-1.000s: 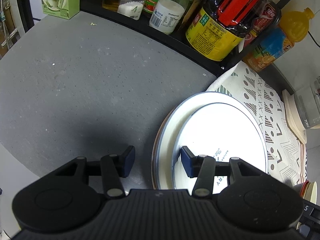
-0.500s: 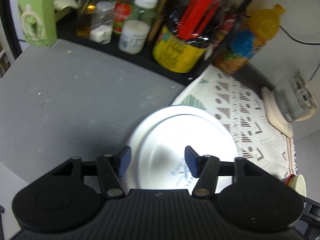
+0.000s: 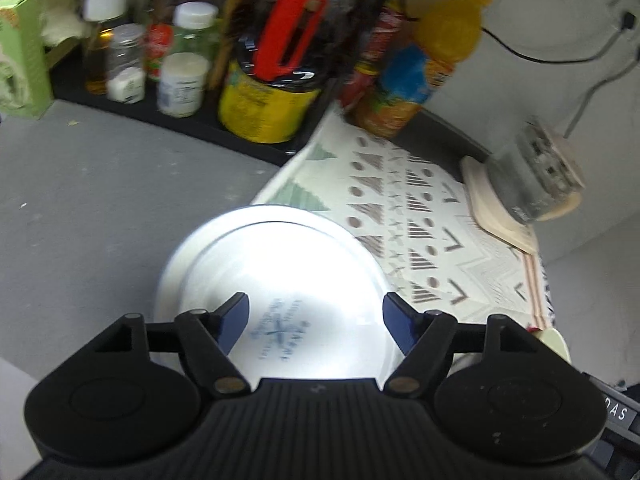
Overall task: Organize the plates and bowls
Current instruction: 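Move both grippers toward the red bowl holding the pale green bowls, then close both grippers on the rim of the red bowl stack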
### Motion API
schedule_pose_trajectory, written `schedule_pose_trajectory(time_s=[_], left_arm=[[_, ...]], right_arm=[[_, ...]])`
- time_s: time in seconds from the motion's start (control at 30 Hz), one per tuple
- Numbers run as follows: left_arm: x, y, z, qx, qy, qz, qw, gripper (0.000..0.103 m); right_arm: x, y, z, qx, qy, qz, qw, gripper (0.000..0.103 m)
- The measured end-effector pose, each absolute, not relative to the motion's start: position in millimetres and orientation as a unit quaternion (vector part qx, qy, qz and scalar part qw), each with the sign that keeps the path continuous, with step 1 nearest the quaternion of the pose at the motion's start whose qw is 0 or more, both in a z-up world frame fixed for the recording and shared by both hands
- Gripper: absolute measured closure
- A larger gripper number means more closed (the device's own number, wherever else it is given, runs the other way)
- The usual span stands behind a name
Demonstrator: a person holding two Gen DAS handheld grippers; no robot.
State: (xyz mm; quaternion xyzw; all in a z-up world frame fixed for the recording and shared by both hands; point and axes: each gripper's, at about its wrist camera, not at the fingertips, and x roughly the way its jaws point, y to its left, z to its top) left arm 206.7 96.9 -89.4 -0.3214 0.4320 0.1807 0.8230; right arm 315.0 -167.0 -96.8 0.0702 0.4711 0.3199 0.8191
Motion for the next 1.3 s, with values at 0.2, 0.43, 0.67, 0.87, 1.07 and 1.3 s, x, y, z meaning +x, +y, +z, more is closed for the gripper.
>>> schedule_pose_trajectory(time_s=[0.2,0.43,0.67,0.87,1.07,1.3], left_arm=[[221.9,79.4,-84.3,-0.312,0.433,0.155,0.831,0.029],[241.0,62.7,-79.6,-0.295,0.442,0.134,0.837,0.024],[259.7,45.7,-76.2,-0.283,0.451,0.104,0.840,0.024],[274.4,31.8,-74.2,-0.272,0.456,0.087,0.843,0.018],[288.4,19.4,-77.2,-0.268,0.463,0.075,0.841,0.018],[304.4,6.1,-80.0,-0.276,0.476,0.073,0.832,0.018]], right_arm=[[314.6,-187.5,-88.9,0.079,0.457,0.302,0.833,0.015],[317.2,-208.1,-81.9,0.085,0.442,0.280,0.848,0.014],[322.6,-226.0,-82.3,0.094,0.439,0.259,0.856,0.013],[328.6,-239.3,-85.1,0.100,0.440,0.244,0.858,0.012],[337.1,-252.1,-89.1,0.105,0.444,0.231,0.859,0.012],[348.3,-266.4,-94.6,0.101,0.450,0.223,0.858,0.012]])
